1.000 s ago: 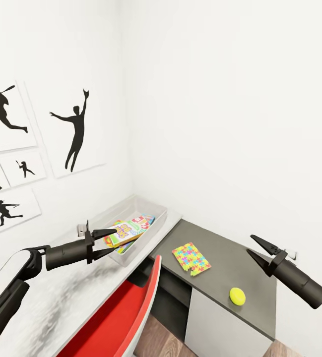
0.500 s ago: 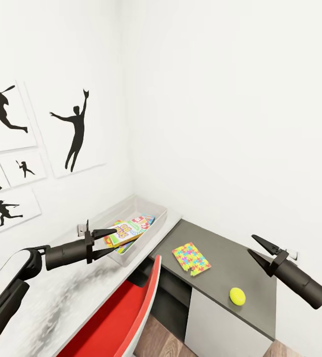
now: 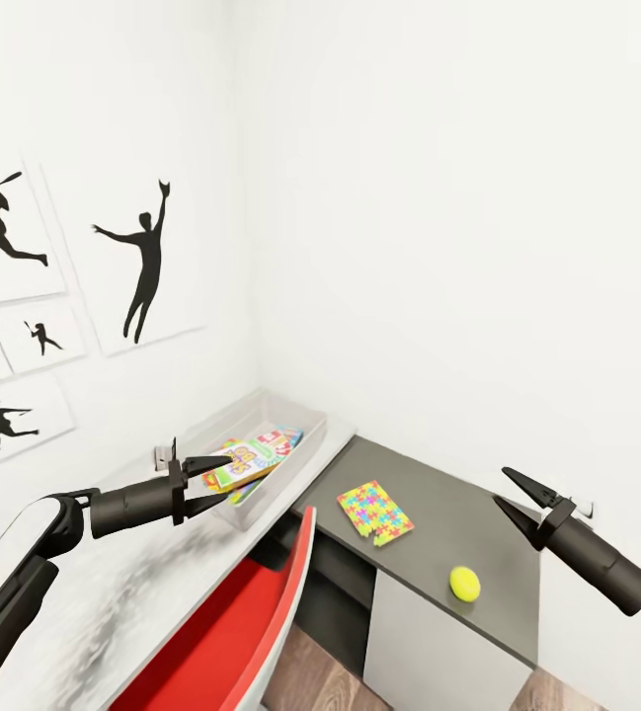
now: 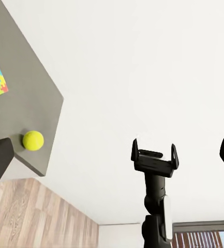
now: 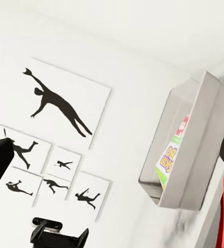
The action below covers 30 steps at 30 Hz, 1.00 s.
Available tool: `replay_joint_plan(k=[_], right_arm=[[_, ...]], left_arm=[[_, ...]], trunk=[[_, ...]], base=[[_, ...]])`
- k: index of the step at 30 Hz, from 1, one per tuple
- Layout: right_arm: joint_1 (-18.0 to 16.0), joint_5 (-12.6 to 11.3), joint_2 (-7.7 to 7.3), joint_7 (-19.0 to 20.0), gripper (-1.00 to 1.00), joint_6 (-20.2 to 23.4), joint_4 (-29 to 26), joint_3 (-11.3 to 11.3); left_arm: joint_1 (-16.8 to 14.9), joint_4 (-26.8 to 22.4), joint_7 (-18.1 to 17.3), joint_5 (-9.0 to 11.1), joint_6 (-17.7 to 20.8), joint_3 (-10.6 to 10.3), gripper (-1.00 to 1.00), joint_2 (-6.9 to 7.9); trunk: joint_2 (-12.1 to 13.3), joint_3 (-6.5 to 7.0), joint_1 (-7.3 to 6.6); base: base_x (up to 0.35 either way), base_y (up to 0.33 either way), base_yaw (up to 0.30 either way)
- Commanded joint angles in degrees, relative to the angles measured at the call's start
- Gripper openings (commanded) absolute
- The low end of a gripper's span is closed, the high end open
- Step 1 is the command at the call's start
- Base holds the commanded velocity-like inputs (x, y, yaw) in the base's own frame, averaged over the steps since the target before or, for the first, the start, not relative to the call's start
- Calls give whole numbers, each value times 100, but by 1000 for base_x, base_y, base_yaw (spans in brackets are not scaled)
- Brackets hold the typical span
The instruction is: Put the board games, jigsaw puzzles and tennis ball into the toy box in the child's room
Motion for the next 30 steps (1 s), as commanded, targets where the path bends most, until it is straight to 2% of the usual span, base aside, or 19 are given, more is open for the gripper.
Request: replay_joint_plan(k=[1,15,21,30], right_arm=[[-8,31,1,36,100,27,-1,-7],[-8,34,-5,14,100,70,-209,1],[-8,35,14,13,100,51,-221,3],[-8,35,20,-8,100,38,-187,14]], left_arm=[[-6,-5,60,61,5,-4,100,4],[-8,-6,60,61,5,-4,100,13],[-5,-12,60,61,5,-20,100,68],[-6,-18,60,61,5,-29,100,87]], trunk=[[-13,-8,4],[-13,14,4],[-13,15,4],[-13,15,4]], base=[[-10,0,-179],[-2,0,-58],[-7,0,-1],[-137,0,-1]])
